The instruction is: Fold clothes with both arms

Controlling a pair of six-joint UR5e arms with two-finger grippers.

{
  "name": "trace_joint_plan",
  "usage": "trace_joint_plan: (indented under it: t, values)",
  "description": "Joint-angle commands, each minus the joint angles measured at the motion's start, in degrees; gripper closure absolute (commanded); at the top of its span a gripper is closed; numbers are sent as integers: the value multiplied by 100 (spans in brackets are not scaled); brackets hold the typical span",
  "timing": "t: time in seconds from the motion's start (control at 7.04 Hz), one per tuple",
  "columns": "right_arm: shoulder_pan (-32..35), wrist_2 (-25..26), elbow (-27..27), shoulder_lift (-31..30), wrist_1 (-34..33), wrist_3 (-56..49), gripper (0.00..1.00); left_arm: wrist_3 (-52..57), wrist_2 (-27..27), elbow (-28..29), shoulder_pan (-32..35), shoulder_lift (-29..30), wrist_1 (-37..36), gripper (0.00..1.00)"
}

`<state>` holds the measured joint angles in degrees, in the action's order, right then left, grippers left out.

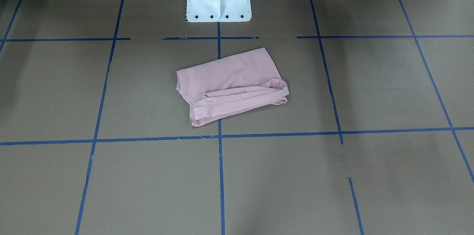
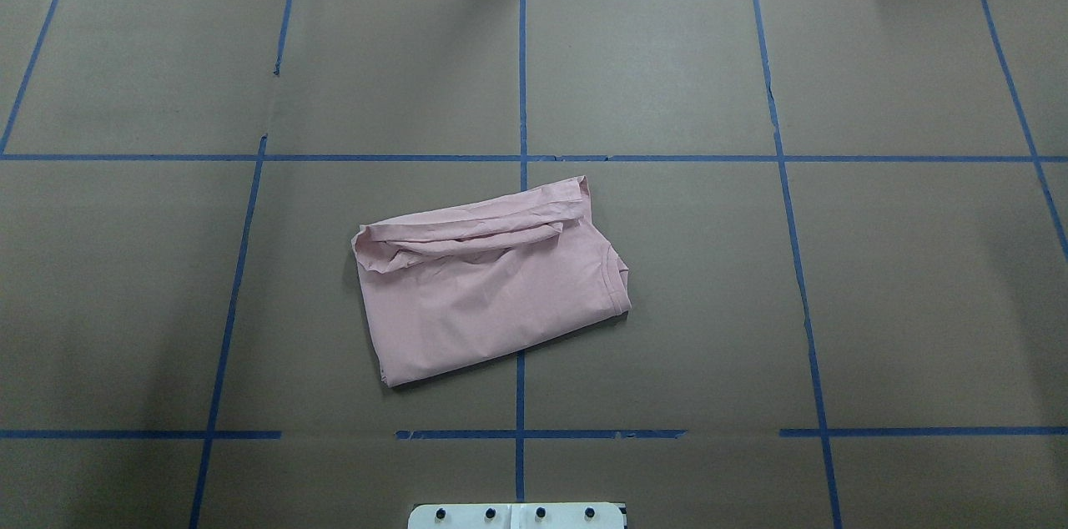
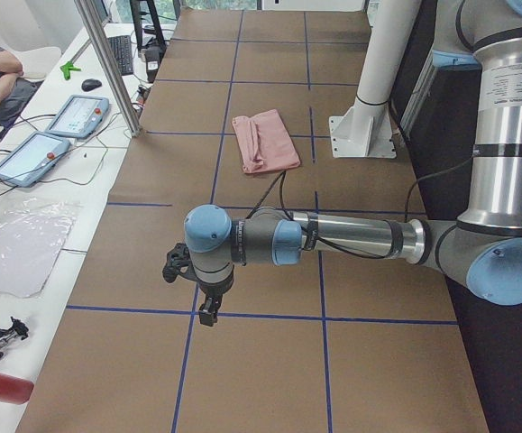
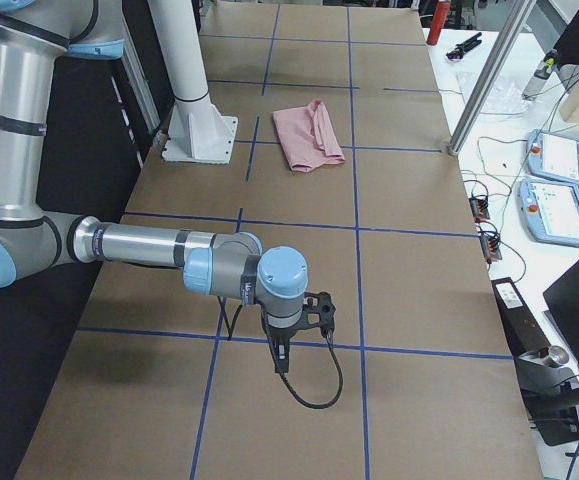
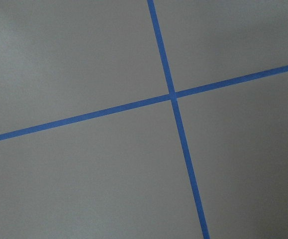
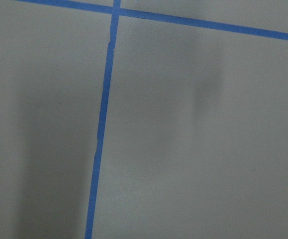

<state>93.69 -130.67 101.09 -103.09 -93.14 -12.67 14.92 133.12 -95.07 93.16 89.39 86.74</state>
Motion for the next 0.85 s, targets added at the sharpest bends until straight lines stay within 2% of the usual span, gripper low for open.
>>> trace_joint_plan:
  t: [0.0,0.71]
  values:
    - [0,24,-10,-1,24,-86,0,2,4,6,0,0,-8,0]
    - [0,7,7,8,24,-17,0,3,21,-29,-9,8,18,0]
